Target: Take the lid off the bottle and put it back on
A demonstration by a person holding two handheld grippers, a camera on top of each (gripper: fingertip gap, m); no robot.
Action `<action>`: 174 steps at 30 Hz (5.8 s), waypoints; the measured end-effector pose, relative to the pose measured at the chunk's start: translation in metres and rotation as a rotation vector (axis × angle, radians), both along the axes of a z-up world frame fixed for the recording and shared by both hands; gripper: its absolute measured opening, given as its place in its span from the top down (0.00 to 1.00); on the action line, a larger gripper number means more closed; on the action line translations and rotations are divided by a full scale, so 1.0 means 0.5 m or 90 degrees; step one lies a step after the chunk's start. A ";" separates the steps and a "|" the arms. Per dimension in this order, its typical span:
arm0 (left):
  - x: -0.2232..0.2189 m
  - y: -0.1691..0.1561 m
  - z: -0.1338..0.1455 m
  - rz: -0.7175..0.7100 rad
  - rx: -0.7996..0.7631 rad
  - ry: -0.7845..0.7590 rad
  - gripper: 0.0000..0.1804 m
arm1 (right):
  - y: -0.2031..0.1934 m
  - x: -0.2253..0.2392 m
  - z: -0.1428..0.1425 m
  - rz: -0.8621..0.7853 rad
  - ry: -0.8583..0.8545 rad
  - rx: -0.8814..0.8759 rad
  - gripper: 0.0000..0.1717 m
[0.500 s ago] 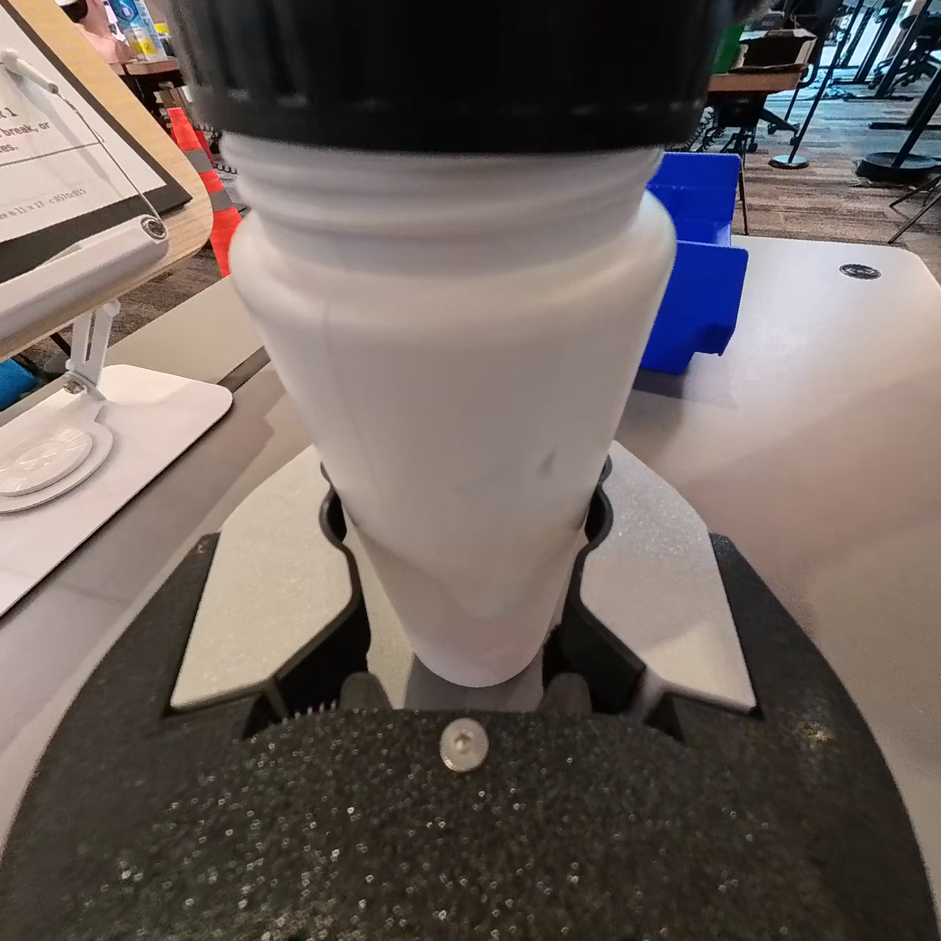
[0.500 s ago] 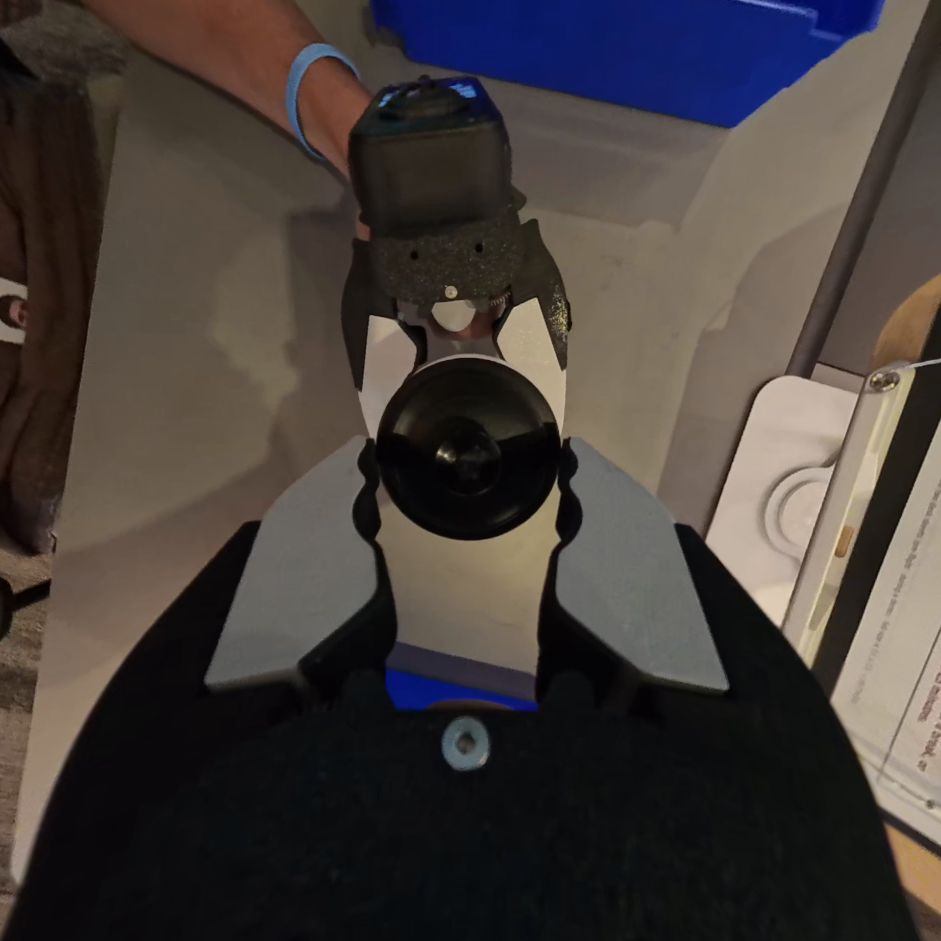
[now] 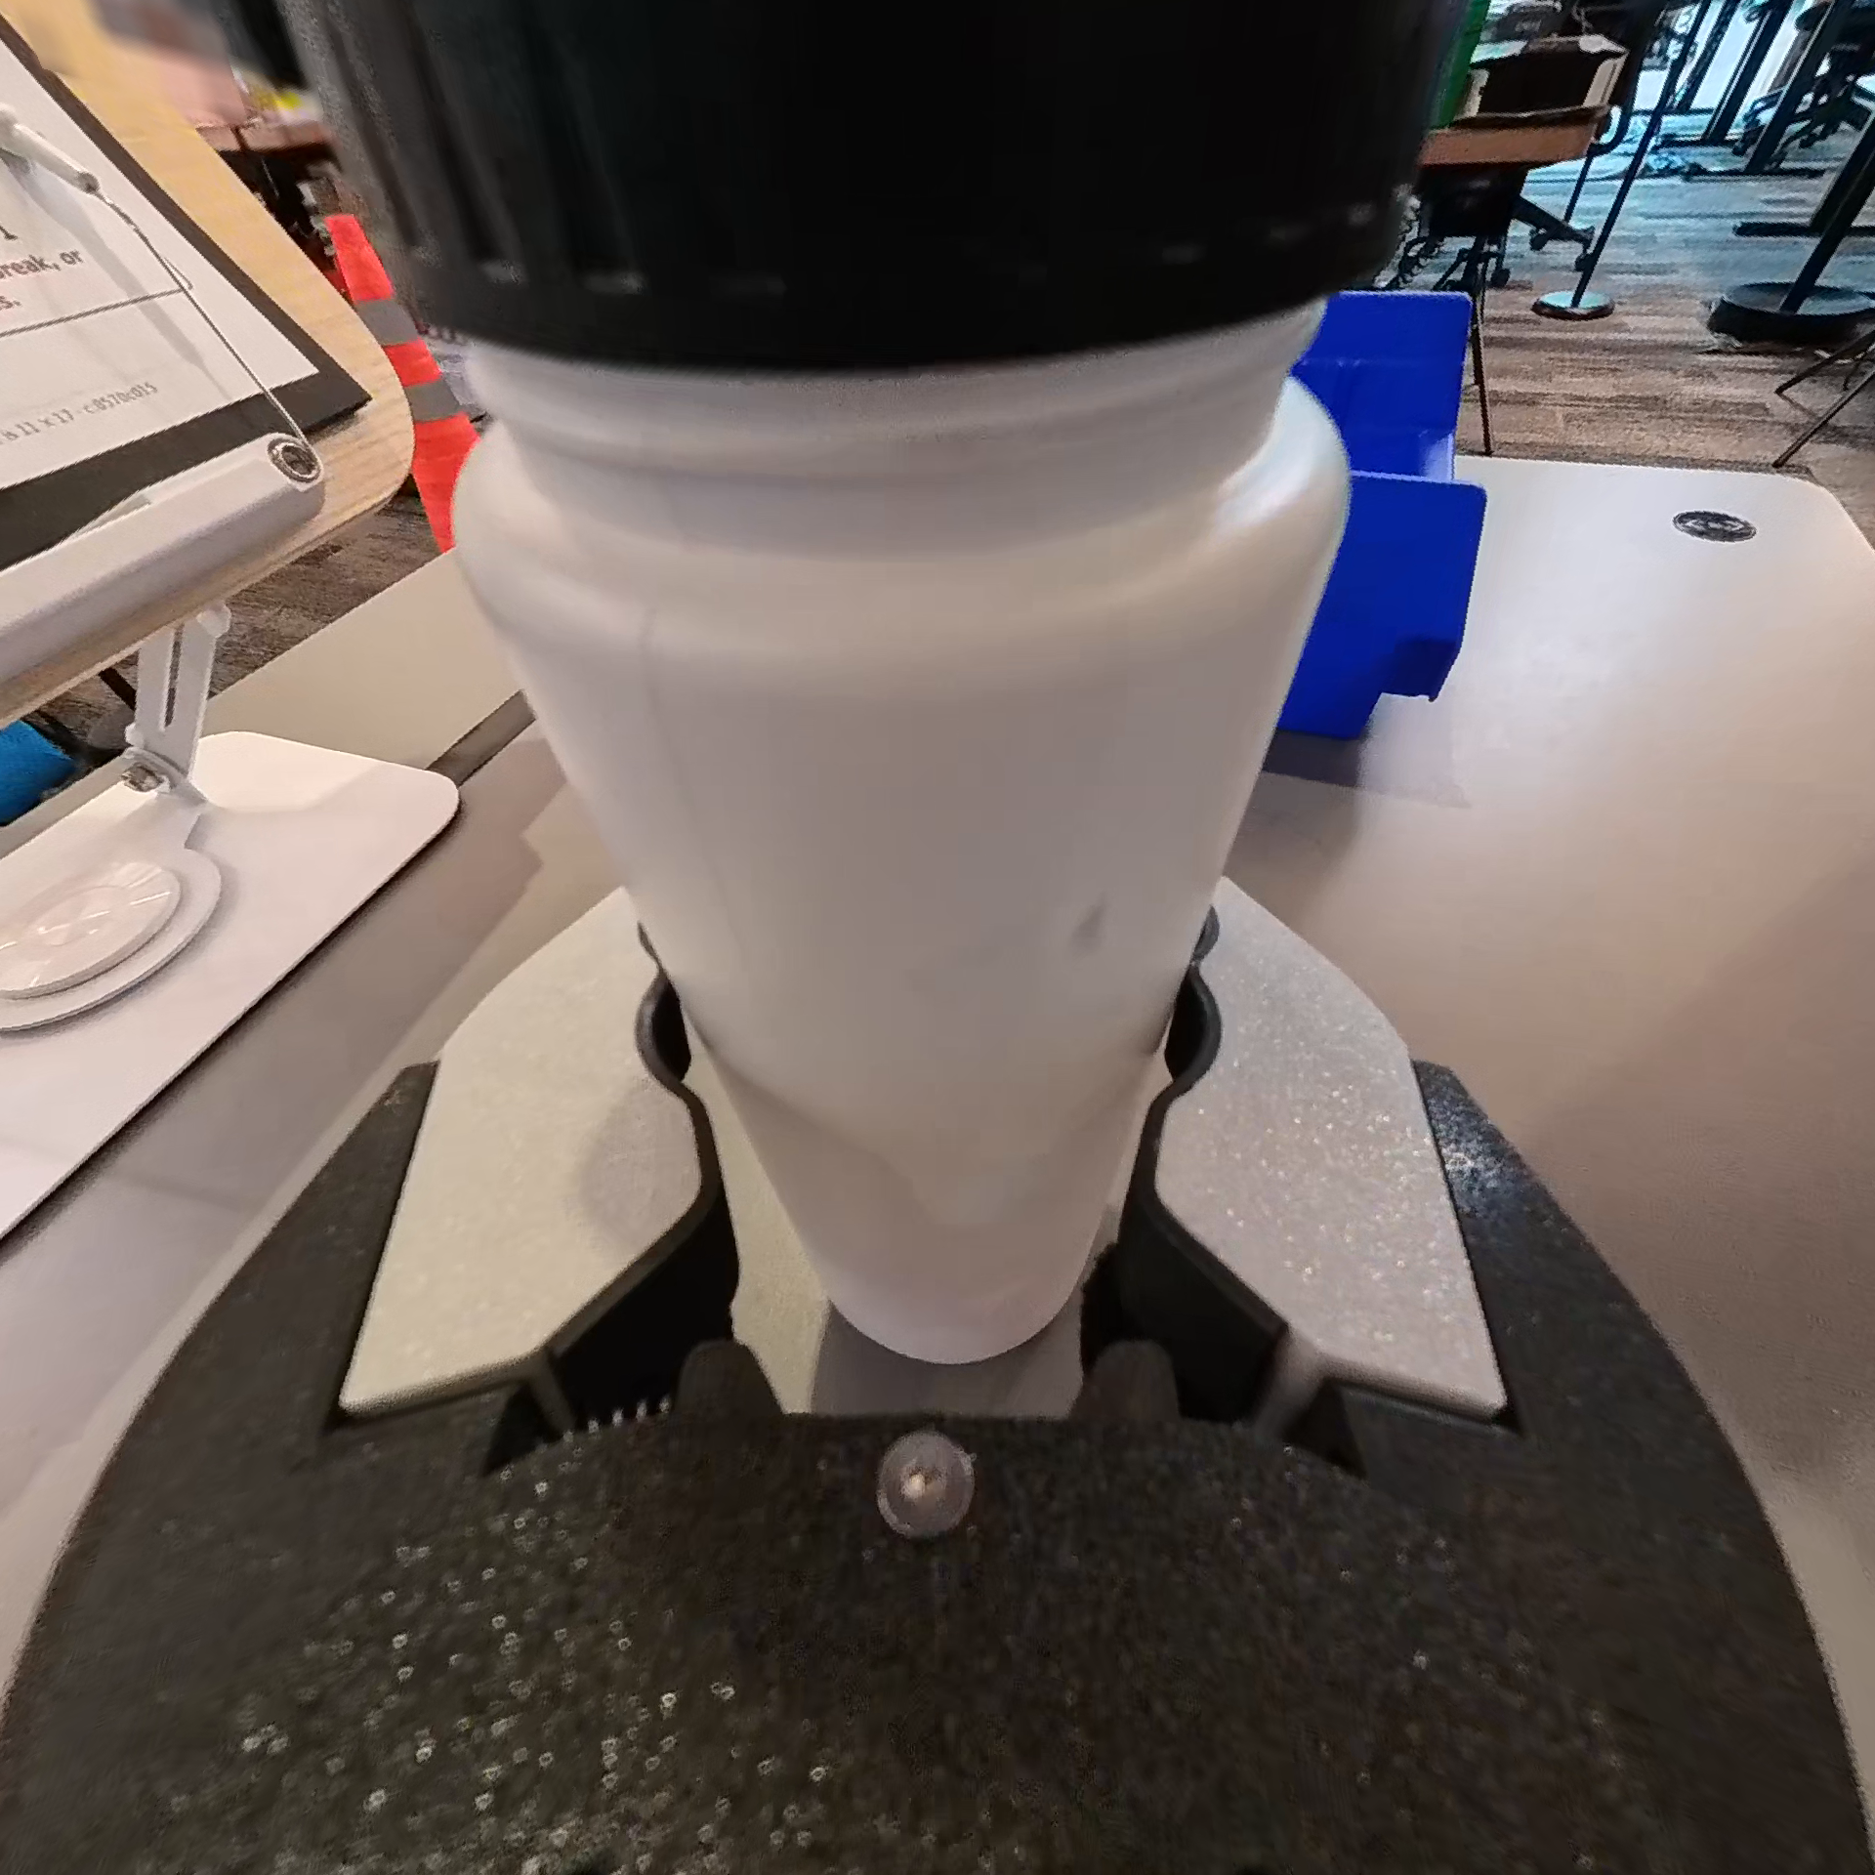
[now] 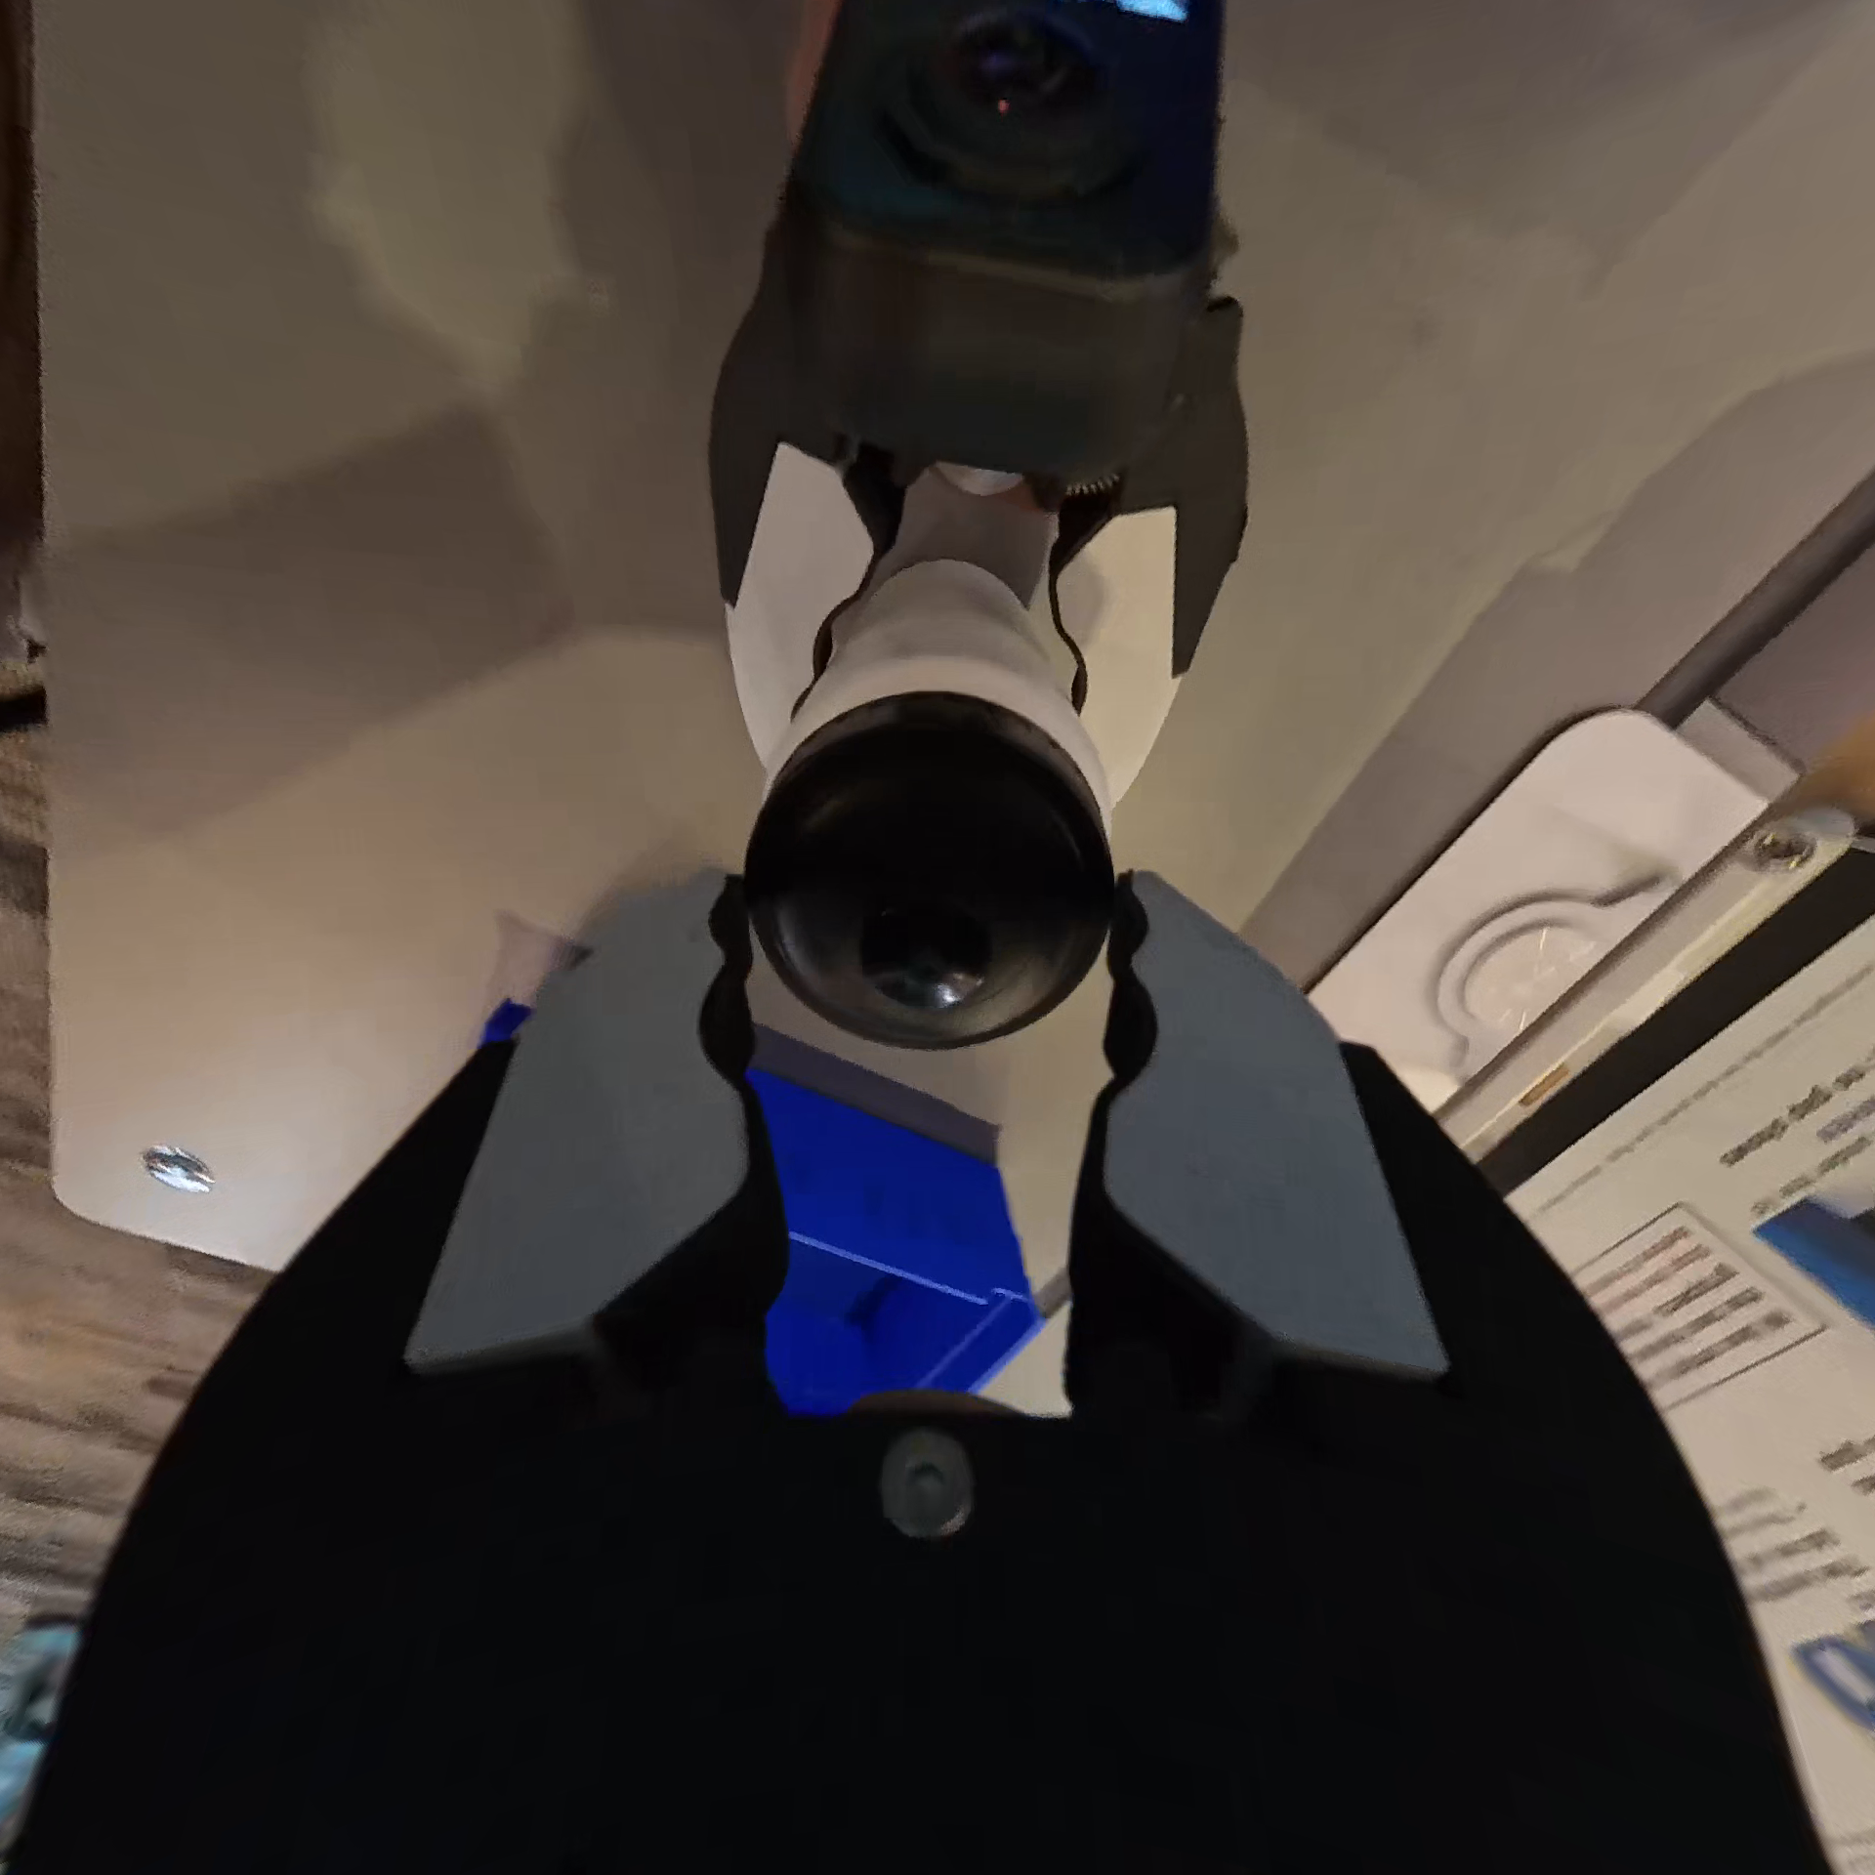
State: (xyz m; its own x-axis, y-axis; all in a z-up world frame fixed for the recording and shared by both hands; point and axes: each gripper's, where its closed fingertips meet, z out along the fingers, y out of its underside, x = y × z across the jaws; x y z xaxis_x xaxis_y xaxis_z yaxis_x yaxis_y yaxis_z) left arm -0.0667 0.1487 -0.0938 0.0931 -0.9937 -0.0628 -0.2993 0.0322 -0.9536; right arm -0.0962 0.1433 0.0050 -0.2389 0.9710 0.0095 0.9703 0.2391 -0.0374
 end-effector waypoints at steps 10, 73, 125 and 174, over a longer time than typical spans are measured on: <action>0.000 0.003 0.000 0.003 -0.007 -0.001 0.48 | 0.008 0.001 -0.001 0.142 -0.049 0.009 0.61; 0.002 -0.005 -0.001 -0.010 -0.006 -0.009 0.49 | -0.001 -0.022 -0.003 -0.264 0.891 -0.217 0.50; 0.002 -0.003 -0.001 0.004 -0.007 -0.010 0.49 | 0.022 -0.024 -0.006 -0.504 0.904 0.114 0.56; 0.003 -0.012 -0.003 -0.009 -0.001 -0.002 0.49 | -0.011 0.025 -0.004 -0.414 0.840 0.012 0.51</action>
State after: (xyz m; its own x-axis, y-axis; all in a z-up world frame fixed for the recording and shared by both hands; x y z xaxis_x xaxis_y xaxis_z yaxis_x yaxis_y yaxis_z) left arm -0.0651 0.1428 -0.0951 0.0798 -0.9949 -0.0611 -0.2952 0.0349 -0.9548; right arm -0.0838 0.1377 0.0029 0.4219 0.8991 -0.1166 0.1715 -0.2054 -0.9635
